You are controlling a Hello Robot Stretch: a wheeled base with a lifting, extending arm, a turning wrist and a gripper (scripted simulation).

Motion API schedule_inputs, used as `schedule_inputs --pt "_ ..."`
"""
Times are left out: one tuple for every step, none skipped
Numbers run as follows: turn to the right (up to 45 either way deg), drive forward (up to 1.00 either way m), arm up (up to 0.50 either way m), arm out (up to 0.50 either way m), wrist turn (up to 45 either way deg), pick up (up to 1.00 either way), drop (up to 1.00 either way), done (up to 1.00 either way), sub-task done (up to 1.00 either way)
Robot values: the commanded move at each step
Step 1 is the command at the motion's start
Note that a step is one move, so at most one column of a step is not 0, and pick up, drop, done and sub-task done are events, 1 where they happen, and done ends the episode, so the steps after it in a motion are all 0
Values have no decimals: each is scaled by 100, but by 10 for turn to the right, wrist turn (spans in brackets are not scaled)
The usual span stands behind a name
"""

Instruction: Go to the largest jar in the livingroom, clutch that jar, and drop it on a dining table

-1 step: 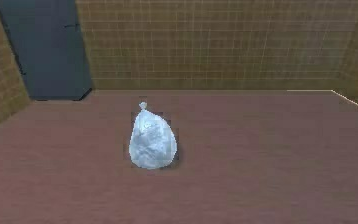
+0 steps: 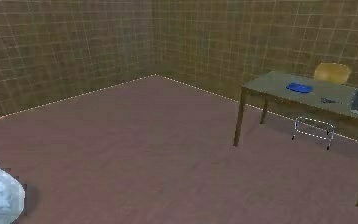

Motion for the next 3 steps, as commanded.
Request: schedule_inputs --pt "450 0 0 0 0 0 0 0 0" --pt "360 0 0 0 0 0 0 0 0" --pt "0 100 0 0 0 0 0 0 0"
